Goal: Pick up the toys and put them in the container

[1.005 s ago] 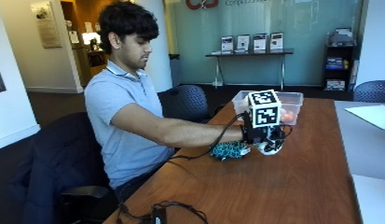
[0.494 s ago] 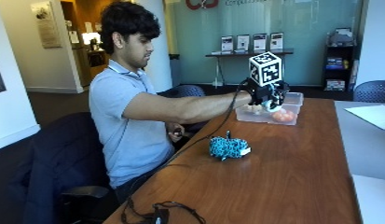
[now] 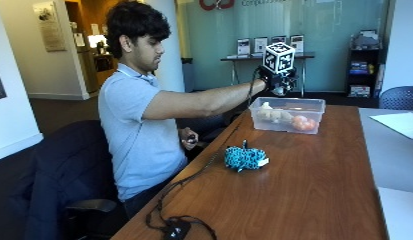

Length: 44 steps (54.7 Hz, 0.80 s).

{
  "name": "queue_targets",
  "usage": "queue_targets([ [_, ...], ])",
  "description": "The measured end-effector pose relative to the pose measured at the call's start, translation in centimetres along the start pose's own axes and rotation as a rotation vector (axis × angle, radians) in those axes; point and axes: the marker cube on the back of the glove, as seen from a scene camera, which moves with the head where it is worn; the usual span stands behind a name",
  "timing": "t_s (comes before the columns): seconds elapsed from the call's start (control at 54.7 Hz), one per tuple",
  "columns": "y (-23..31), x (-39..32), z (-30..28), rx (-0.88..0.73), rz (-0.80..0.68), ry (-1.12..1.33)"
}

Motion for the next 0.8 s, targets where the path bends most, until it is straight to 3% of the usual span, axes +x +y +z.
queue_targets([
  [0.183, 1.2, -0.1, 1.5, -0.163, -0.01, 0.041],
  [0.347, 5.4, 4.8, 1.2, -0.331, 0.093, 0.16],
  [0.804, 26.8, 16.9, 0.8, -0.351, 0.315, 0.2],
])
